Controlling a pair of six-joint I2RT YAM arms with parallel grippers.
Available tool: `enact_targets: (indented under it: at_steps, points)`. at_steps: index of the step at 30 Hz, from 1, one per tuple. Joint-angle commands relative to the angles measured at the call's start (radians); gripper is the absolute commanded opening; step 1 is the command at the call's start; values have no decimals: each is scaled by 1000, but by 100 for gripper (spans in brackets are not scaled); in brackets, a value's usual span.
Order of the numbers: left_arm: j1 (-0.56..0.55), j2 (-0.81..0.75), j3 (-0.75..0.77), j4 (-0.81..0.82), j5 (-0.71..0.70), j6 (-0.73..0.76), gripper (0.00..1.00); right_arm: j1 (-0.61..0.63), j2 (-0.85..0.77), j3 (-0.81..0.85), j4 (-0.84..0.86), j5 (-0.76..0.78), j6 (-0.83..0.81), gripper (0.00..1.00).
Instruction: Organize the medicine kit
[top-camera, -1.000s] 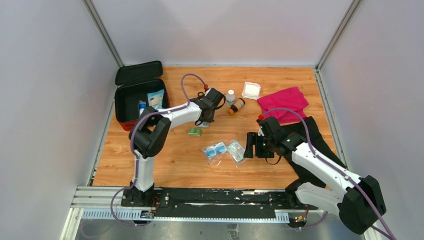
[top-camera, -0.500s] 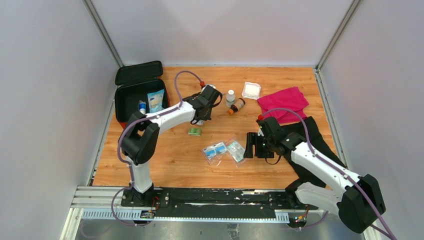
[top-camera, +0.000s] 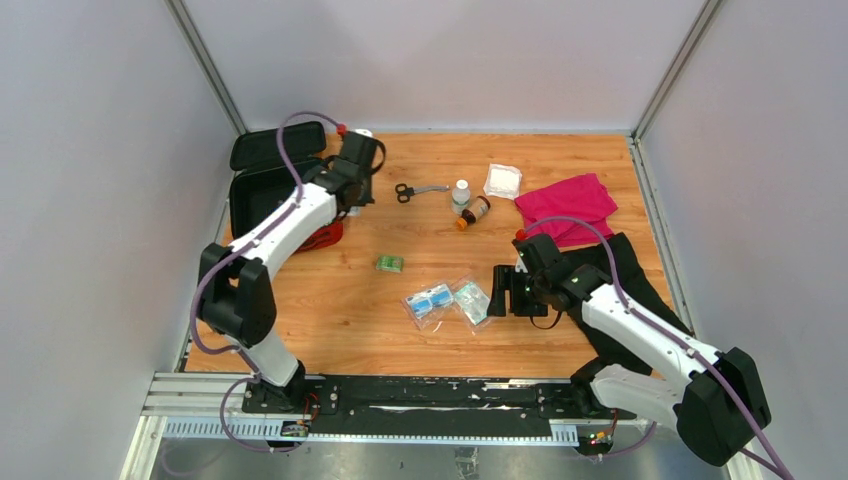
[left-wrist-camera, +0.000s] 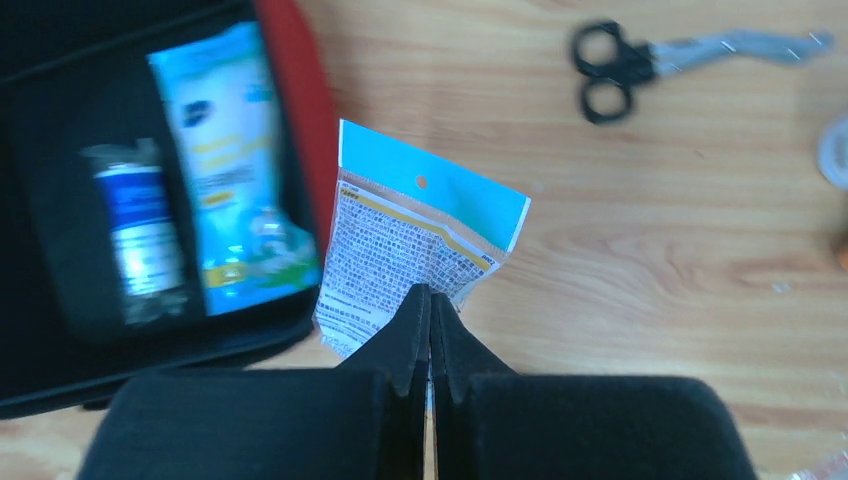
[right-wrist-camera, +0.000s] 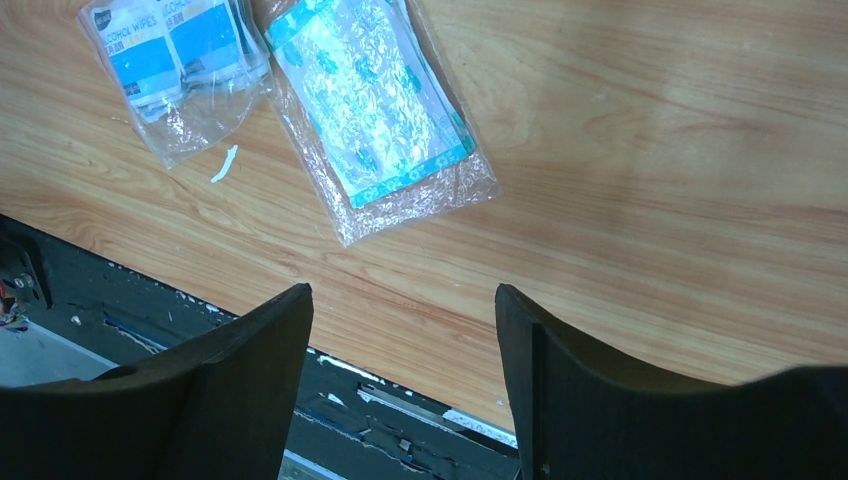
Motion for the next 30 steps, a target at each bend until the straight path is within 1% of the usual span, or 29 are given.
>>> enact_targets:
  at_steps: [1, 5, 8, 10, 12, 17, 20, 21, 24, 28, 30]
  points:
    - [130, -81, 19, -43, -1, 32, 0, 9, -14, -26, -5, 2, -10, 72]
    - [277, -121, -10, -38, -10, 45, 0, 8, -17, -25, -5, 1, -19, 72]
    - [348, -120, -36, -32, -48, 76, 0, 9, -14, -22, -4, -3, -28, 72]
    - [375, -98, -44, -25, -101, 101, 0, 8, -15, -21, -5, -4, -30, 72]
    - [408, -68, -44, -12, -119, 122, 0, 9, -20, -21, -5, -2, -32, 72]
    - [478, 40, -2, -18, -210, 188, 0, 8, -21, -20, -4, 4, -56, 72]
    - [551, 87, 10, -18, -188, 189, 0, 8, -7, -10, -5, -5, -73, 72]
    - [569, 104, 11, -18, -170, 184, 4, 9, -3, -7, -5, -9, -78, 72]
    - [603, 129, 14, -22, -100, 163, 20, 9, 6, 2, -5, -14, -84, 72]
    - [605, 120, 12, -22, -56, 144, 44, 8, 5, 0, -4, -10, -81, 73]
    - [605, 103, 12, -28, -39, 136, 51, 8, 5, 0, -4, -11, -79, 73]
